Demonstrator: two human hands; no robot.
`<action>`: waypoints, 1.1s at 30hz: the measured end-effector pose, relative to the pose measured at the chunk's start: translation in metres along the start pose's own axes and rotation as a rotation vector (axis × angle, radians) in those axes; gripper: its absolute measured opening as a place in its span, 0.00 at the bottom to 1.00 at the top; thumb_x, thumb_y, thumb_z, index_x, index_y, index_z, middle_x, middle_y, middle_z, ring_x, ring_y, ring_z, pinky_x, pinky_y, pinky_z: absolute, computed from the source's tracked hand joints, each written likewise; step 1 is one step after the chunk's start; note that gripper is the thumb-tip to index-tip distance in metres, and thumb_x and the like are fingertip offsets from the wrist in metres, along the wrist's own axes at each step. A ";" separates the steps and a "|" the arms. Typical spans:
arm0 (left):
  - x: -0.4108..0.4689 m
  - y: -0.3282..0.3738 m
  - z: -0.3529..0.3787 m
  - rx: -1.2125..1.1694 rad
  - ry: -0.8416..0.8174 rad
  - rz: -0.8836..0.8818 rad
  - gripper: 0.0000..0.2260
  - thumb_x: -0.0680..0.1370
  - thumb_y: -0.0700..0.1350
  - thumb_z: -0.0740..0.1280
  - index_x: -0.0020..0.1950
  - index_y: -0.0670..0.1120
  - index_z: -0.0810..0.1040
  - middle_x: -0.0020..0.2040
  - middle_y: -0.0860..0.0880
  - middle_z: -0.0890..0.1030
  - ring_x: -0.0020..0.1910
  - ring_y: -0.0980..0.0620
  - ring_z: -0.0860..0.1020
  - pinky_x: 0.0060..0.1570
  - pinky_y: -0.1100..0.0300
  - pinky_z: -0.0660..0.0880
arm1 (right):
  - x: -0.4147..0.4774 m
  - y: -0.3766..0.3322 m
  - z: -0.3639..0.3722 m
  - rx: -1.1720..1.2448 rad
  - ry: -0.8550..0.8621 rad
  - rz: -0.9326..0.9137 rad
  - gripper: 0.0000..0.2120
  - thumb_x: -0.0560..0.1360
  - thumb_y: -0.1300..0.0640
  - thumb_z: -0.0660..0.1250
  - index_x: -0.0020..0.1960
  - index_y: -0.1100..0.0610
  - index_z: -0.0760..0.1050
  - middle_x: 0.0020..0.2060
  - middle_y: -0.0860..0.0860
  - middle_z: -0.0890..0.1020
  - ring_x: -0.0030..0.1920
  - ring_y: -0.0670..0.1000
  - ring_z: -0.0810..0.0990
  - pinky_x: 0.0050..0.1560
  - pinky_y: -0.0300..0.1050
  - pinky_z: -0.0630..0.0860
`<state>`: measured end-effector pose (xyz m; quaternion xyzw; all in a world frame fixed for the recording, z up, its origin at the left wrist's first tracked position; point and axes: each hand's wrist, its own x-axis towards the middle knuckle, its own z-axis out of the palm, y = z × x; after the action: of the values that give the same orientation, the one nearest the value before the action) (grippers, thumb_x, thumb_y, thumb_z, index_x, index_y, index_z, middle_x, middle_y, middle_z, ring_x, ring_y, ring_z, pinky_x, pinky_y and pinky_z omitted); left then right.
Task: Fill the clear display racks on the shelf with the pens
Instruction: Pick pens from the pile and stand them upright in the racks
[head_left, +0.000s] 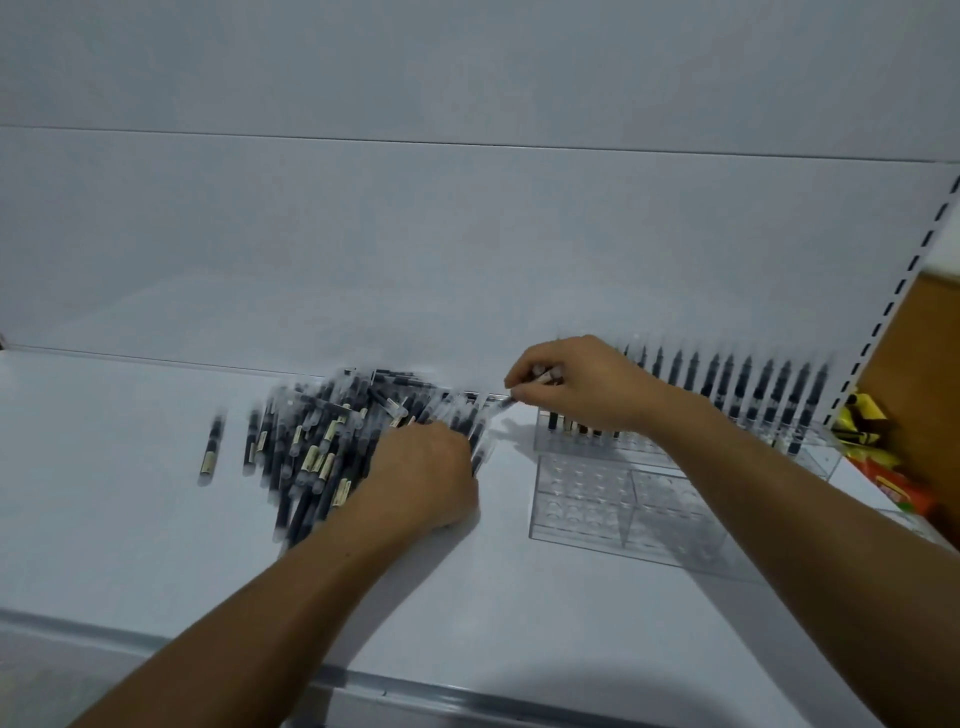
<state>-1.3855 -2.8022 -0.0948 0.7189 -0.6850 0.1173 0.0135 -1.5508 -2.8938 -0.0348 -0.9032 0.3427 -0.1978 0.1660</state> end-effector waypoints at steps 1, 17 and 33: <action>0.002 0.004 0.000 0.041 -0.015 0.002 0.12 0.78 0.51 0.61 0.55 0.46 0.77 0.54 0.47 0.79 0.54 0.45 0.78 0.46 0.56 0.71 | -0.006 0.003 -0.001 0.052 0.029 0.013 0.05 0.77 0.52 0.70 0.52 0.48 0.82 0.46 0.38 0.79 0.47 0.39 0.78 0.45 0.29 0.71; 0.023 -0.005 -0.016 -0.714 -0.009 -0.107 0.10 0.78 0.51 0.63 0.44 0.45 0.75 0.35 0.48 0.81 0.33 0.50 0.80 0.33 0.57 0.73 | -0.076 0.033 0.000 0.541 0.513 0.065 0.10 0.72 0.62 0.74 0.47 0.48 0.84 0.48 0.42 0.85 0.51 0.42 0.81 0.51 0.32 0.75; 0.062 0.081 -0.028 -1.764 0.035 -0.054 0.10 0.78 0.52 0.68 0.53 0.47 0.78 0.34 0.53 0.78 0.32 0.58 0.75 0.31 0.65 0.70 | -0.084 0.038 0.007 0.421 0.734 -0.010 0.08 0.74 0.61 0.71 0.51 0.52 0.83 0.52 0.43 0.83 0.55 0.42 0.81 0.56 0.37 0.77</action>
<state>-1.4673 -2.8629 -0.0677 0.4609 -0.5084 -0.4433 0.5767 -1.6264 -2.8625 -0.0778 -0.7209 0.3269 -0.5729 0.2127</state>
